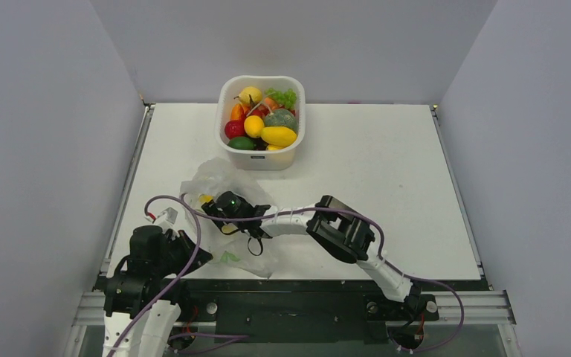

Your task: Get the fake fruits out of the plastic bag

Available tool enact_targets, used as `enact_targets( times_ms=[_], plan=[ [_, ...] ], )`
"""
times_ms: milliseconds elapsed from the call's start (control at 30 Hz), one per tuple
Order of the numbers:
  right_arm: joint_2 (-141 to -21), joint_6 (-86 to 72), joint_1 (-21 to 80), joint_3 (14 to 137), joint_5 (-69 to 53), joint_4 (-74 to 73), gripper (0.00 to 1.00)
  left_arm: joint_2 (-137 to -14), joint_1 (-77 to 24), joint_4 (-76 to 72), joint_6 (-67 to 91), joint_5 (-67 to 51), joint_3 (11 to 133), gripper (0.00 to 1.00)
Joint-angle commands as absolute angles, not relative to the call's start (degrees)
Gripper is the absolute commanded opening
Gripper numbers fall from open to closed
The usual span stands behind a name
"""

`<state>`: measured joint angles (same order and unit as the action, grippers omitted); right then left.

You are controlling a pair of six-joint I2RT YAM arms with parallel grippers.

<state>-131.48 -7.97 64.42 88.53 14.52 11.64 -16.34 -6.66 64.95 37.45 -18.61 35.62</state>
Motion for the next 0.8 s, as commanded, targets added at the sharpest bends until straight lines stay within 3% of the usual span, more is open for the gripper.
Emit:
enact_targets(
  times_ms=[0, 100, 233, 367, 767],
  plan=[
    [-134.5, -4.6, 63.9, 93.8, 15.3, 13.5, 0.67, -17.1, -6.4, 64.8, 35.5, -20.1, 36.6, 0.0],
    [-136.6, -3.5, 64.1, 96.1, 15.8, 10.9, 0.57, -16.9, -6.4, 65.0, 35.6, -20.1, 36.9, 0.0],
    [-135.1, -1.6, 64.2, 96.3, 15.7, 9.6, 0.32, -16.3, -6.4, 66.0, 35.6, -19.2, 37.1, 0.0],
    [-130.9, -1.5, 64.8, 95.5, 13.8, 8.8, 0.21, -15.9, -6.4, 65.8, 36.1, -18.6, 36.4, 0.0],
    [-116.5, -8.1, 65.4, 87.2, 5.2, 7.1, 0.05, -17.0, -6.4, 64.0, 37.6, -16.8, 37.7, 0.0]
  ],
)
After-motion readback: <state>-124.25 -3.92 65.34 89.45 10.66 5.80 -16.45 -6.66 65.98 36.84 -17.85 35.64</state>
